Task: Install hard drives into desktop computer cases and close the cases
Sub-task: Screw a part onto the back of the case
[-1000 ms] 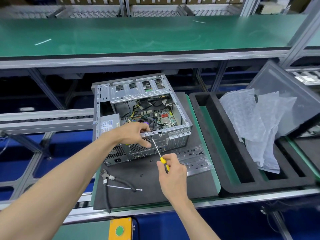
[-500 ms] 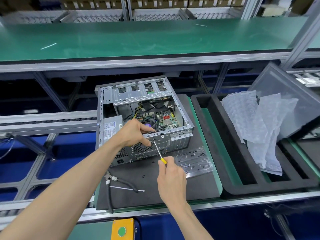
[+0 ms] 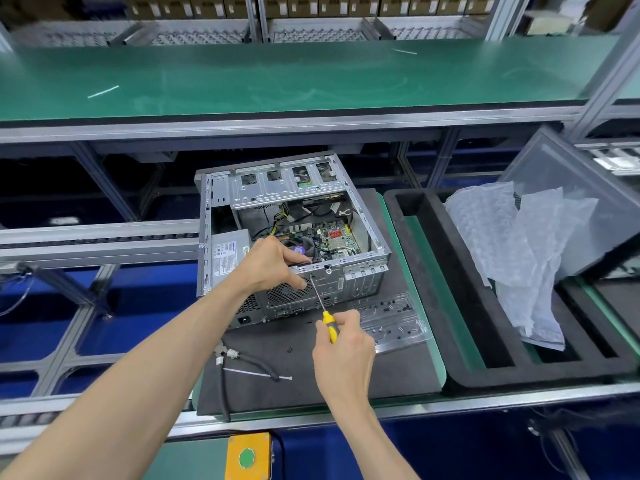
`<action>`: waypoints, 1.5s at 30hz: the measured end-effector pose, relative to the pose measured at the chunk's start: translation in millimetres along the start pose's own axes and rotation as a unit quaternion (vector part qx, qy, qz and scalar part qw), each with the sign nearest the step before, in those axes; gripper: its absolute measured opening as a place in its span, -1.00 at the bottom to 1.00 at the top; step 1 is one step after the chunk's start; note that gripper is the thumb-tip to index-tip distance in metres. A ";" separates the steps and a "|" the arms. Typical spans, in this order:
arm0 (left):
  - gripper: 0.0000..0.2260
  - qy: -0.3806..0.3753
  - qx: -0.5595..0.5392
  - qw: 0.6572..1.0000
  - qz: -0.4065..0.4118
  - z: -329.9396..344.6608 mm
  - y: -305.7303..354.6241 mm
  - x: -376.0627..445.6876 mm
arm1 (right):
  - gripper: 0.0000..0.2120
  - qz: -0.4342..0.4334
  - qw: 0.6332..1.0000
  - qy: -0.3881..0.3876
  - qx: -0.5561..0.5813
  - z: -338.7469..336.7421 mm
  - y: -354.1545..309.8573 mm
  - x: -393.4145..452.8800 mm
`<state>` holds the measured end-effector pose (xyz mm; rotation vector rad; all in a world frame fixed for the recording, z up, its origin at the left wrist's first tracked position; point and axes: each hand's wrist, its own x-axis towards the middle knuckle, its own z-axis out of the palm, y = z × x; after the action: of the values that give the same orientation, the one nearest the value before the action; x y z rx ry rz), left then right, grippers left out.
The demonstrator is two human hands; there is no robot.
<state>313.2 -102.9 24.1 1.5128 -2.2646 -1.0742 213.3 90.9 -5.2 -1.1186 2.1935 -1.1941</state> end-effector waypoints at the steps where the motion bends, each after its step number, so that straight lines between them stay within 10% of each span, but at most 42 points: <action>1: -0.60 -0.001 0.002 1.000 0.000 0.0 0.2 0.1 | -0.84 -0.010 1.000 0.005 -0.019 -0.4 -0.1 0.3; 6: -0.62 0.001 -0.006 1.000 0.002 0.2 1.0 -1.9 | -0.65 -0.056 0.980 0.020 -0.192 -2.6 -6.1 0.4; 13: -0.66 0.017 -0.004 1.000 0.007 0.5 3.6 -3.9 | -0.78 0.002 1.000 0.027 -0.005 -2.1 -10.3 -5.3; 20: -0.70 0.012 -0.012 1.000 0.008 -0.7 5.3 -4.1 | -0.70 -0.053 0.982 0.050 -0.174 -2.5 -16.8 -4.3; 41: -0.69 0.043 -0.004 0.999 0.006 0.8 9.1 -10.6 | -0.86 0.004 0.998 0.055 -0.012 1.0 -9.1 -4.9; 45: -0.67 0.051 -0.007 0.999 0.002 1.3 6.5 -11.2 | -0.60 -0.016 0.993 0.055 -0.106 1.1 -8.7 -1.8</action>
<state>312.9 -91.2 29.9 1.5199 -2.1866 -0.9873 219.1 89.1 1.5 -1.2011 2.4416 -1.0771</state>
